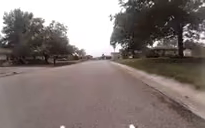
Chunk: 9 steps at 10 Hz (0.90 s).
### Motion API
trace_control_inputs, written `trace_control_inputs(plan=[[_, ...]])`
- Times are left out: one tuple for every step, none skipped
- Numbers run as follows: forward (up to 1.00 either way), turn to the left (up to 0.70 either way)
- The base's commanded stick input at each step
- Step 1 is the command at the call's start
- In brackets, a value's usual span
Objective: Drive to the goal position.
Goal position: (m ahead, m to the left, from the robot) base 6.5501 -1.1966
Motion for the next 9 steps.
trace_control_inputs(plan=[[0.5, 0.0], [0.5, 0.0], [0.5, 0.0], [0.5, 0.0], [0.5, 0.0], [0.5, 0.0], [0.5, 0.0], [0.5, 0.0], [0.5, 0.0]])
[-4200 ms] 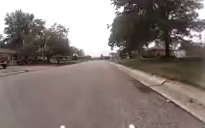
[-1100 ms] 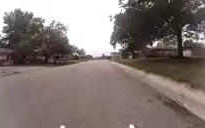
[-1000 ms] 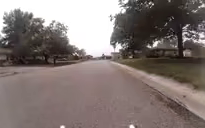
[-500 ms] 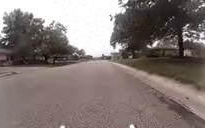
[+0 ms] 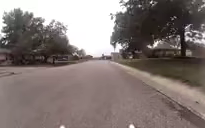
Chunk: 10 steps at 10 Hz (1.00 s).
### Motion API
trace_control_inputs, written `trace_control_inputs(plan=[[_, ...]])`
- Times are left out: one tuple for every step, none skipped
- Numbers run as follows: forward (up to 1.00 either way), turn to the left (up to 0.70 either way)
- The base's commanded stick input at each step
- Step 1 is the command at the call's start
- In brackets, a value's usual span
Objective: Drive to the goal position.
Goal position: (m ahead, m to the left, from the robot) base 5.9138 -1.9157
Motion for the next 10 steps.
trace_control_inputs(plan=[[0.5, 0.0], [0.5, 0.0], [0.5, 0.0], [0.5, 0.0], [0.5, 0.0], [0.5, 0.0], [0.5, 0.0], [0.5, 0.0], [0.5, 0.0], [0.5, 0.0]])
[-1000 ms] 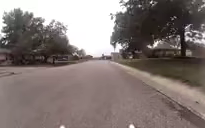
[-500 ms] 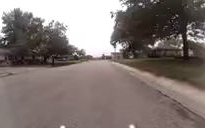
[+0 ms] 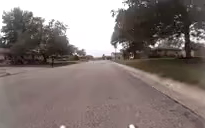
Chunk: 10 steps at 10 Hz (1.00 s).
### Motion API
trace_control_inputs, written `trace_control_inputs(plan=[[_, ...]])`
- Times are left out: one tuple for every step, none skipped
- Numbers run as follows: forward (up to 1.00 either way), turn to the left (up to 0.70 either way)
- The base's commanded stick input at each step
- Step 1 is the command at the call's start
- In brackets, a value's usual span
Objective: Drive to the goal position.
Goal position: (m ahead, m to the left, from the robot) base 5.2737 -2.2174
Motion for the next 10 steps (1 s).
trace_control_inputs(plan=[[0.5, 0.0], [0.5, 0.0], [0.5, 0.0], [0.5, 0.0], [0.5, 0.0], [0.5, 0.0], [0.5, 0.0], [0.5, 0.0], [0.5, 0.0], [0.5, 0.0]])
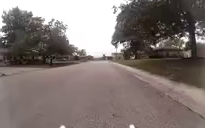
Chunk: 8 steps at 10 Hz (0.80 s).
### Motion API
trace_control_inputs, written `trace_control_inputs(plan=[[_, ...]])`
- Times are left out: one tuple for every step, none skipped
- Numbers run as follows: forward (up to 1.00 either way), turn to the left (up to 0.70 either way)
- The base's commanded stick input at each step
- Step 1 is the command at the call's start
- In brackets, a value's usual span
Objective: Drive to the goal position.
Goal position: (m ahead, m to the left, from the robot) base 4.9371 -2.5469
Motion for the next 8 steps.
trace_control_inputs(plan=[[0.5, 0.0], [0.5, 0.0], [0.5, 0.0], [0.5, 0.0], [0.5, 0.0], [0.5, 0.0], [0.5, 0.0], [0.5, 0.0]])
